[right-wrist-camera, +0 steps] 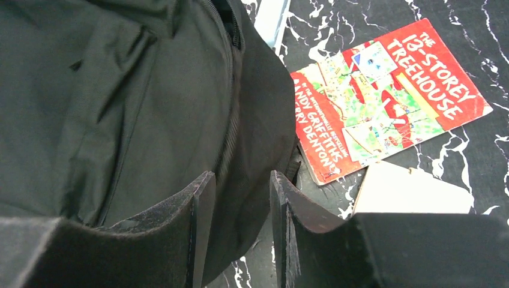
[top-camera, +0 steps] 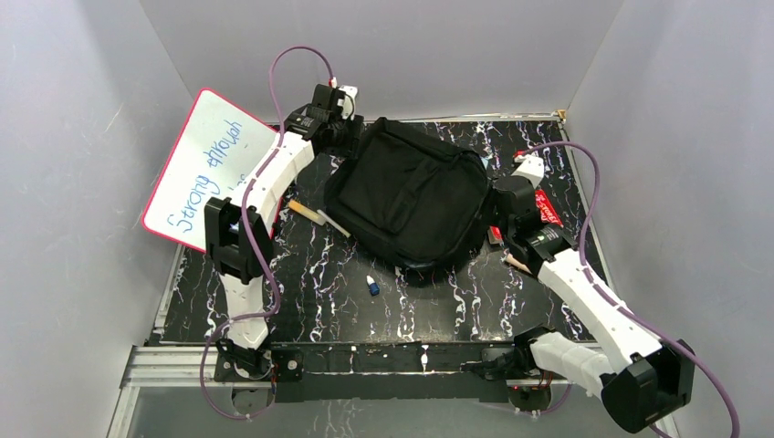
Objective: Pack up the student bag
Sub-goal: Unzip the student bag at the center of the board, then pick up the book from the center of the board, then place the book in the student bag.
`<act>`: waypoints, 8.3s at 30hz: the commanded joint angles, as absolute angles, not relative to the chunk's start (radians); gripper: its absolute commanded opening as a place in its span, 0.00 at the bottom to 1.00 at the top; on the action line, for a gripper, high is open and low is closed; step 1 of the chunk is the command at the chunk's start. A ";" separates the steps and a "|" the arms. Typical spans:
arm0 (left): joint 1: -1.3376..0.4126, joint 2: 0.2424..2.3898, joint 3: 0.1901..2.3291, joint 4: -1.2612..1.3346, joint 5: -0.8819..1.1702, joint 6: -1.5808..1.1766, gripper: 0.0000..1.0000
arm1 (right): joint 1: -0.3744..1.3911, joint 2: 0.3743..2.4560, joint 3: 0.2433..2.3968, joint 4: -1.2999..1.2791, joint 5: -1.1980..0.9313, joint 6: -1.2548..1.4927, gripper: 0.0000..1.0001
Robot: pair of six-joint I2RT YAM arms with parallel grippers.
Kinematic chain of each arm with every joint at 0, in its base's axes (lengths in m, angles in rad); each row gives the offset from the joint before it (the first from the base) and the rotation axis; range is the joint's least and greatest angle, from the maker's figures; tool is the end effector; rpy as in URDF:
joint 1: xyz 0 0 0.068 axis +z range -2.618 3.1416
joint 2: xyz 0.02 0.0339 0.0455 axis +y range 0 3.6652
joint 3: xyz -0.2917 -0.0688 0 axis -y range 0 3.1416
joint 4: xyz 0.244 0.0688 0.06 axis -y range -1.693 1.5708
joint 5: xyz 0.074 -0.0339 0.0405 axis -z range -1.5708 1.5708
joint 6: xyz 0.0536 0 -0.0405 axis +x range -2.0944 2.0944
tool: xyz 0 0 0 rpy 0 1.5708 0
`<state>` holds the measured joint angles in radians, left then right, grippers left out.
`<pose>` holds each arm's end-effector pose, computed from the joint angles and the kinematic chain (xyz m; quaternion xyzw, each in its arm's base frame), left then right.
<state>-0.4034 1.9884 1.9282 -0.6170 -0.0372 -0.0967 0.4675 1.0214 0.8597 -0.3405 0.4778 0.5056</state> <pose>0.4467 -0.1885 0.3454 0.1298 0.8923 -0.0906 0.4227 0.2117 0.0793 0.3237 0.1364 0.8337 0.0513 0.5326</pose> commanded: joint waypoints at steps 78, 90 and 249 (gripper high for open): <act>-0.783 1.841 1.956 -0.331 -0.328 0.087 0.00 | 0.273 0.814 0.591 -0.470 0.363 1.206 0.75; -0.723 1.653 1.774 -0.261 -0.486 0.107 0.00 | 0.274 0.908 0.669 -0.375 0.400 0.813 0.73; -0.544 1.422 1.468 -0.146 -0.259 -0.023 0.00 | 0.558 1.227 0.852 0.547 -0.116 1.036 0.00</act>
<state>-0.5518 1.4372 1.4040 -0.1665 -0.2852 -0.0082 0.5423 1.1755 0.8200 0.2939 -0.1108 0.9966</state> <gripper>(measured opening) 0.022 0.239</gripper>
